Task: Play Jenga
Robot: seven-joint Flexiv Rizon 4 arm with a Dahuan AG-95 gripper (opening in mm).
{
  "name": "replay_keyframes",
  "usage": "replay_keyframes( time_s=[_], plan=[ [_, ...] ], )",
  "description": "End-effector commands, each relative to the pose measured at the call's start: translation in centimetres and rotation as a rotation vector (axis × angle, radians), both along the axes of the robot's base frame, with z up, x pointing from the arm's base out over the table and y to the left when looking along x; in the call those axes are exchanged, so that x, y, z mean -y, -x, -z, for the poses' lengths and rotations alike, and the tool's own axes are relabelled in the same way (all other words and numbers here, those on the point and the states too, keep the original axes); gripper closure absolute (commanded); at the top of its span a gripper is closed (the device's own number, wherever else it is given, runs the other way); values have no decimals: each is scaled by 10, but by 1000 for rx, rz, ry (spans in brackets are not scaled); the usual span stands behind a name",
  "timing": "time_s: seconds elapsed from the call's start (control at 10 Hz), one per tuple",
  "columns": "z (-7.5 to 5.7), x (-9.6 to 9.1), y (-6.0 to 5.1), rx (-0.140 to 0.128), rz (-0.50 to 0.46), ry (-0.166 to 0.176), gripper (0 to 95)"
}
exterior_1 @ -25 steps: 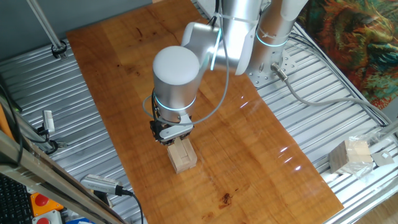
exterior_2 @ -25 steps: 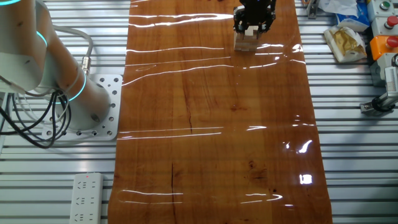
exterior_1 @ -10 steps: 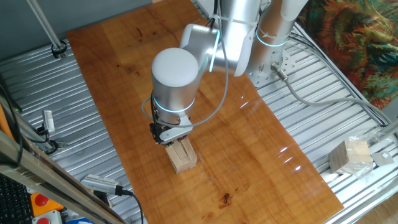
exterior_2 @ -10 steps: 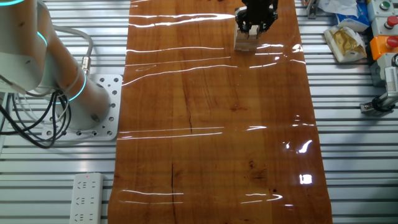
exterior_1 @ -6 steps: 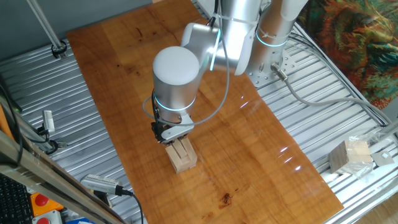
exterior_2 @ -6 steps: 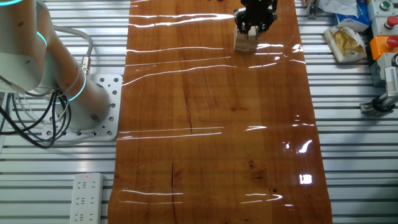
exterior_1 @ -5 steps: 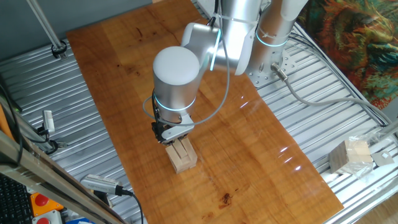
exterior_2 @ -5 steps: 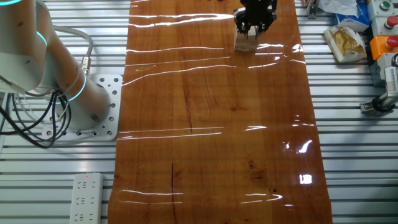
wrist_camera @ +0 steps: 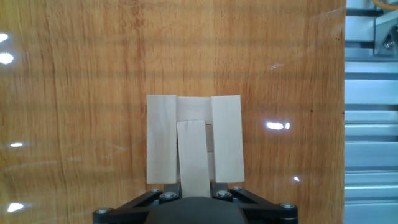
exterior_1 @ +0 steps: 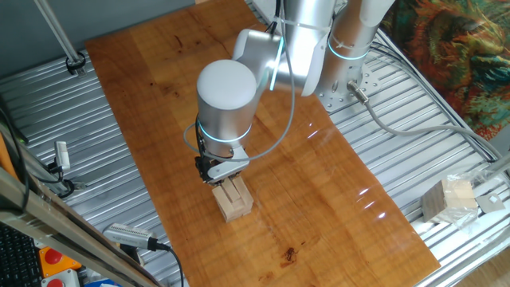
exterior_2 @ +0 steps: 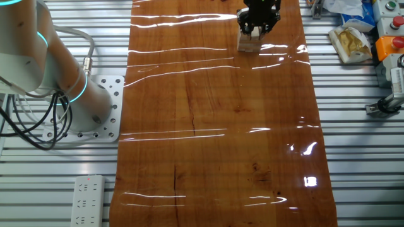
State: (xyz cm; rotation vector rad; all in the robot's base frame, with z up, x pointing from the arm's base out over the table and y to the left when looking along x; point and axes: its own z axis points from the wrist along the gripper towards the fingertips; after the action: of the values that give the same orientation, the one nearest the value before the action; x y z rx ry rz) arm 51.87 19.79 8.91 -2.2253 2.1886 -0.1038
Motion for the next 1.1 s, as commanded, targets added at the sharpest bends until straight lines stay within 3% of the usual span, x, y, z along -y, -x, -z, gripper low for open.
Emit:
replay_keyframes(
  time_s=[0.1, 1.1],
  plan=[
    [0, 0, 0, 1, 0, 2, 950],
    [0, 3, 1, 5, -11, 6, 950]
  ],
)
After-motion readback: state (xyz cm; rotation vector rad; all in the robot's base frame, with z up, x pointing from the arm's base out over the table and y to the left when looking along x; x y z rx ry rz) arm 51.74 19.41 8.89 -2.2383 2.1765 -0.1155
